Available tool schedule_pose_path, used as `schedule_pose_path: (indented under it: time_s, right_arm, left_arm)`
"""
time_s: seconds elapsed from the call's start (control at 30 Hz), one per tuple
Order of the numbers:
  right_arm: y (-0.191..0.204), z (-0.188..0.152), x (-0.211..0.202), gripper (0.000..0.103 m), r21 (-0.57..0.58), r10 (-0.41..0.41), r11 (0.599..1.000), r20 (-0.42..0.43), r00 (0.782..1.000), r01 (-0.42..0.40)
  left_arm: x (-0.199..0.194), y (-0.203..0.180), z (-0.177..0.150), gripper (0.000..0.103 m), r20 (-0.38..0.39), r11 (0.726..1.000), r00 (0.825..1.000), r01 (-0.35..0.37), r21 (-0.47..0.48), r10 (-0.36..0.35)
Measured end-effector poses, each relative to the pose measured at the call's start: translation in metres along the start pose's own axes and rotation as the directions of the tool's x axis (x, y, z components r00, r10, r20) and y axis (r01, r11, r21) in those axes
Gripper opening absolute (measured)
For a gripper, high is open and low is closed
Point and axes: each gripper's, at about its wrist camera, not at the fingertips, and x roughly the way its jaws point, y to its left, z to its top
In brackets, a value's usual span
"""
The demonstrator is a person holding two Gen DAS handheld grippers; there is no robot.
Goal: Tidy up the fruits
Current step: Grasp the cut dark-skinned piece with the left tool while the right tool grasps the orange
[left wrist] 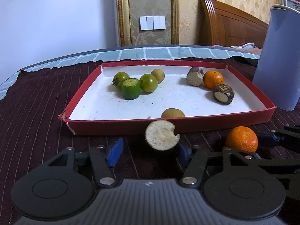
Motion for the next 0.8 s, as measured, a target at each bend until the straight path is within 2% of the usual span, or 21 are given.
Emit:
schedule_pose_path:
  time_s: [0.13,0.17,0.8]
  right_arm:
    - [0.000,0.000,0.000,0.040,0.003,0.001,1.000,0.002,1.000,-0.001]
    - [-0.001,0.000,0.000,0.040,0.003,0.001,1.000,0.002,1.000,-0.001]
    - [-0.001,-0.001,-0.008,0.040,0.018,-0.025,1.000,0.028,0.999,0.024]
  left_arm:
    - [-0.001,-0.002,0.001,0.040,0.004,1.000,1.000,0.024,-0.008,-0.024]
    - [-0.001,-0.003,0.001,0.033,0.008,1.000,1.000,0.028,-0.008,-0.028]
    - [-0.012,-0.002,-0.001,0.032,0.005,0.999,1.000,0.028,-0.021,-0.028]
